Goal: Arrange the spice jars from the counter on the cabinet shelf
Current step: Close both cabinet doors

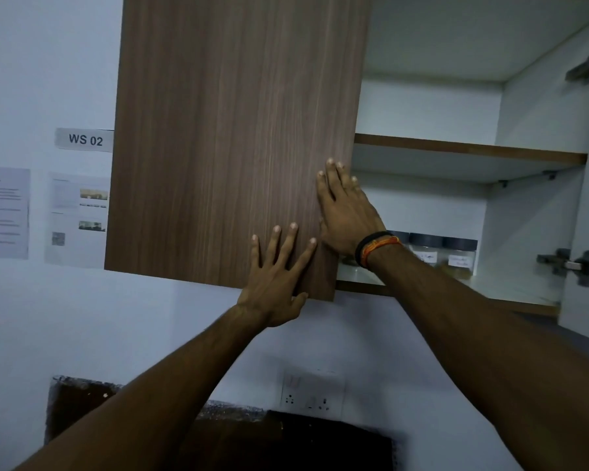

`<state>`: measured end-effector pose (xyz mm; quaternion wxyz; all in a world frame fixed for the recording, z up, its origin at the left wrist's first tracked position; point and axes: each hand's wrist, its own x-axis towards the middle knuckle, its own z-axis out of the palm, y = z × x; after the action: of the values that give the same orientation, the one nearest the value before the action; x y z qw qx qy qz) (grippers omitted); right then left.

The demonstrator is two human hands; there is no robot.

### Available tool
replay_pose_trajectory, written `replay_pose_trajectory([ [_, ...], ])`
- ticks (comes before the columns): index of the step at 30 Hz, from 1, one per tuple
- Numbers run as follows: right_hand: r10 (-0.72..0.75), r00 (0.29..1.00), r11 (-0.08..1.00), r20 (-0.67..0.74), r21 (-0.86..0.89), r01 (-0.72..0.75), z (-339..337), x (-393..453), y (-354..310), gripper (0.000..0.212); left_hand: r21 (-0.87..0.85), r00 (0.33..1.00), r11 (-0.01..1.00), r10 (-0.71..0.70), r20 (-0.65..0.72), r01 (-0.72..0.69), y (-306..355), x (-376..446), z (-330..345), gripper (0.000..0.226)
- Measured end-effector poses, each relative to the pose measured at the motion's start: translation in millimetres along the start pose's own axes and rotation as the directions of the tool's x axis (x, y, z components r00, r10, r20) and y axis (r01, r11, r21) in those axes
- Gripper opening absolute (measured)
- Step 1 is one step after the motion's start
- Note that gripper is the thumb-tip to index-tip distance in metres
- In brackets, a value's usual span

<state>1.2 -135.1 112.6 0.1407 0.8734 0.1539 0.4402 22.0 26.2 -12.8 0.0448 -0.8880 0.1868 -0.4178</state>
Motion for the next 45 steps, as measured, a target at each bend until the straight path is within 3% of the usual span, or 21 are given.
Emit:
replay_pose_trajectory([
  [11,0.077,0.997,0.994,0.029,0.070,-0.079,9.6,9.0,-12.8,0.091,0.060,0.998,0.997,0.039,0.054,-0.042,-8.9,8.7,7.4,0.103],
  [19,0.050,0.988,0.991,0.146,0.114,-0.067,-16.8,3.6,-7.9,0.084,0.008,0.993,0.999,0.039,0.115,-0.040,-7.0,8.5,-3.5,0.107],
  [22,0.084,0.988,0.986,0.132,0.130,-0.101,-24.5,-14.6,-3.0,0.071,-0.100,0.994,0.995,0.016,0.104,-0.005,2.3,5.1,-10.0,0.101],
  [27,0.185,0.982,0.980,-0.034,0.083,-0.182,-44.0,-48.7,14.5,0.029,-0.285,0.996,0.957,0.076,0.053,-0.058,29.0,-2.4,-16.6,0.081],
  [30,0.245,0.966,0.969,-0.085,0.009,-0.245,-60.0,-67.3,28.7,0.030,-0.401,0.976,0.891,0.213,-0.047,-0.214,52.8,-3.1,-26.0,0.055],
  [34,0.264,0.949,0.960,-0.170,-0.044,-0.275,-83.3,-95.5,49.7,0.029,-0.584,0.916,0.719,0.381,-0.123,-0.377,94.2,1.7,-48.9,0.026],
  [40,0.303,0.940,0.917,-0.159,-0.219,-0.333,-127.8,-140.8,88.3,0.029,-0.690,0.855,0.522,0.425,-0.299,-0.501,173.5,10.3,-72.8,0.020],
  [45,0.399,0.902,0.853,-0.163,-0.296,-0.431,-169.9,-187.6,122.5,0.029,-0.719,0.816,0.410,0.417,-0.400,-0.561,249.8,14.1,-97.9,0.034],
])
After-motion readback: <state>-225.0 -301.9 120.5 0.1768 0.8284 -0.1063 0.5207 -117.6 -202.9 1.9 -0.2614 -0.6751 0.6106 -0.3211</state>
